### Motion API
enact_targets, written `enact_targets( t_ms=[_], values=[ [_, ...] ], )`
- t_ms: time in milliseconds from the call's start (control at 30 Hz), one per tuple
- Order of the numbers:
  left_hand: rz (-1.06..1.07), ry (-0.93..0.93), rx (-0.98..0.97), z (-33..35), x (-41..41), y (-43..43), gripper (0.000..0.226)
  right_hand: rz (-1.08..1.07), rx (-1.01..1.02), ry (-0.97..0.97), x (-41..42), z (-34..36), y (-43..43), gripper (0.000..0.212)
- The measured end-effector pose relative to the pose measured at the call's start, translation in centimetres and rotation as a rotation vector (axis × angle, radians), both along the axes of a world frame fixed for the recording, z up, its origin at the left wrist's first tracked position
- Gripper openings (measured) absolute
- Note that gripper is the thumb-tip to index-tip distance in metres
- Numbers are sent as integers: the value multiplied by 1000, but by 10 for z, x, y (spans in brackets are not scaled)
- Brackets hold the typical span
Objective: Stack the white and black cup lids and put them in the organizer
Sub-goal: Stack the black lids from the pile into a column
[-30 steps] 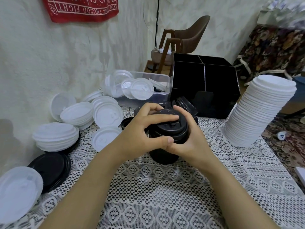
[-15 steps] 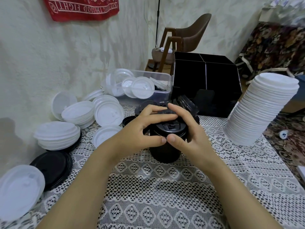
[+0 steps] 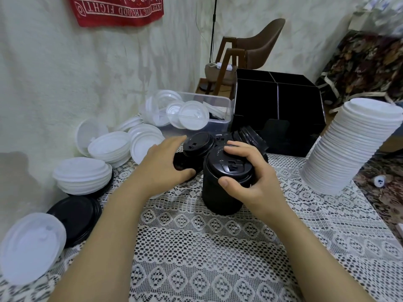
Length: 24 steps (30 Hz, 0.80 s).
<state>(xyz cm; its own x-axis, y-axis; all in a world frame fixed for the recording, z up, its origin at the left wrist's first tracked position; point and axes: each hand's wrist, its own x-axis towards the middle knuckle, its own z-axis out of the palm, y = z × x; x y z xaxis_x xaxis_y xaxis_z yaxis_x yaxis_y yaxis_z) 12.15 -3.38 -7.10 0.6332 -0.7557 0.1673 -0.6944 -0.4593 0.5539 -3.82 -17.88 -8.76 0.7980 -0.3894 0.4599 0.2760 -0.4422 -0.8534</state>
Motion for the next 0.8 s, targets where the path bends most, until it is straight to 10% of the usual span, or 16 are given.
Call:
enact_targets(
  t_ms=[667,800],
  values=[
    [-56,-3,-93,-20,10,-36,82,-11,3,7,1,0,2,46],
    [-64,-4,-133,-15,6,-37,45,-12,-1,-1,1,0,2,45]
  ],
)
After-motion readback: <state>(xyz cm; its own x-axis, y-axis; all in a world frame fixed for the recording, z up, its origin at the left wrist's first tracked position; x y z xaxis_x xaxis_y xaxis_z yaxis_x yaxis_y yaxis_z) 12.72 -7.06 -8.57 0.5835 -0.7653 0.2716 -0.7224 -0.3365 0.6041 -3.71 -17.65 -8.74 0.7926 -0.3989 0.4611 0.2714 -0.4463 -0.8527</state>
